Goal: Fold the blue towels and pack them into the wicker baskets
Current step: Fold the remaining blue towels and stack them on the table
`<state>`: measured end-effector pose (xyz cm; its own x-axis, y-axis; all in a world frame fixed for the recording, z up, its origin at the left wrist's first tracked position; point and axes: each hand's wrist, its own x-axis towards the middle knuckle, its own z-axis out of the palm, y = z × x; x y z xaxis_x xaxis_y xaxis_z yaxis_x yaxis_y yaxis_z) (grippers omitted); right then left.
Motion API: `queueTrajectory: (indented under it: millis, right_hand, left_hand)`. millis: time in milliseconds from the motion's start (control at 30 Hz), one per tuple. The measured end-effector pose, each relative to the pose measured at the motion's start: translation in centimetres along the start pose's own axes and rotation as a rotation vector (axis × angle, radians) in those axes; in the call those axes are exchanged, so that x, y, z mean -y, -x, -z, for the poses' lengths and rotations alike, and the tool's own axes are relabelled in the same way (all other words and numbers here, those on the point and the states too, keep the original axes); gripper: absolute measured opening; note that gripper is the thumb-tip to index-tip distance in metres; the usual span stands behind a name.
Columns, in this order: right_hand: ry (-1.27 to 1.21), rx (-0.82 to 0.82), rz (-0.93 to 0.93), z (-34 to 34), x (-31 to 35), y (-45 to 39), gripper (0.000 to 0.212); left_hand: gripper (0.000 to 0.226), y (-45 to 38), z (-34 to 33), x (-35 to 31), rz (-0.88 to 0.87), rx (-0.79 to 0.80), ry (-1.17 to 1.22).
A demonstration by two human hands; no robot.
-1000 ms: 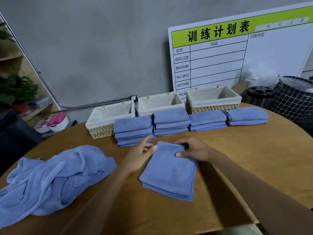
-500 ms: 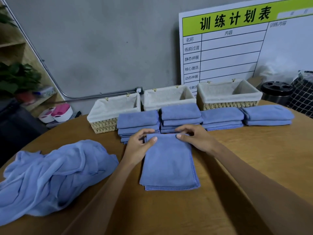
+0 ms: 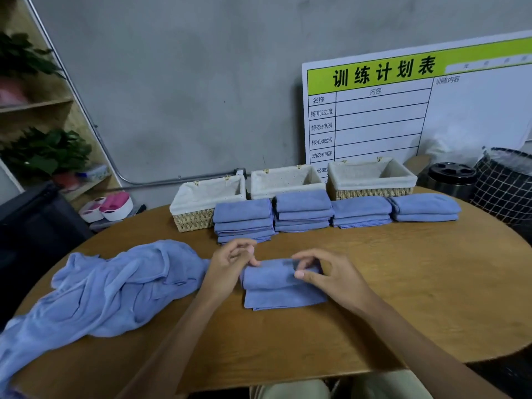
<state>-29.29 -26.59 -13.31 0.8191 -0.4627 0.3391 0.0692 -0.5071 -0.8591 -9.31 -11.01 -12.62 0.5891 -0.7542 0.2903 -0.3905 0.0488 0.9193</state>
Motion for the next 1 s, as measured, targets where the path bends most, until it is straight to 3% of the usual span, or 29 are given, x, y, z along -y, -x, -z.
queueTrajectory:
  millis: [167, 300, 467, 533, 567, 600, 667, 733, 833, 1000]
  right_hand:
    - [0.189, -0.129, -0.061, -1.1, -1.5, -0.4, 0.020]
    - [0.425, -0.061, -0.190, -1.8, -1.8, -2.4, 0.046]
    - [0.663, 0.097, -0.343, -0.8, -2.8, -2.3, 0.076]
    - [0.655, 0.137, -0.354, -0.5, -3.1, -2.2, 0.105]
    - [0.644, 0.144, -0.346, -0.5, -3.2, -2.3, 0.110]
    - [0.630, 0.150, -0.343, -0.5, -3.3, -2.4, 0.100]
    - [0.565, 0.137, -0.316, -0.4, -3.3, -2.6, 0.060]
    - [0.375, 0.123, -0.291, 0.1, -3.3, -2.6, 0.039]
    - [0.039, 0.060, -0.309, 2.7, -2.8, -2.6, 0.034]
    - [-0.241, -0.182, -0.380, 10.8, -2.6, -4.3, 0.044]
  left_hand:
    - [0.025, 0.3, -0.9, 1.0, 0.049, 0.110, -0.332]
    - [0.045, -0.1, -1.4, 1.6, 0.042, 0.189, -0.538]
    - [0.097, -0.2, -0.6, 2.9, 0.127, 0.290, -0.708]
    - [0.101, -0.3, -0.6, 2.7, 0.147, 0.317, -0.689]
    - [0.098, -0.4, -0.7, 2.4, 0.154, 0.327, -0.675]
    - [0.090, -0.6, -0.9, 2.1, 0.162, 0.333, -0.654]
    - [0.070, -1.1, -1.1, 1.5, 0.172, 0.322, -0.603]
    - [0.061, -1.7, -1.3, 1.0, 0.184, 0.333, -0.554]
    - [0.053, -2.9, -2.5, -0.4, 0.205, 0.347, -0.432]
    - [0.048, -7.7, -7.8, -4.5, 0.201, 0.261, -0.178]
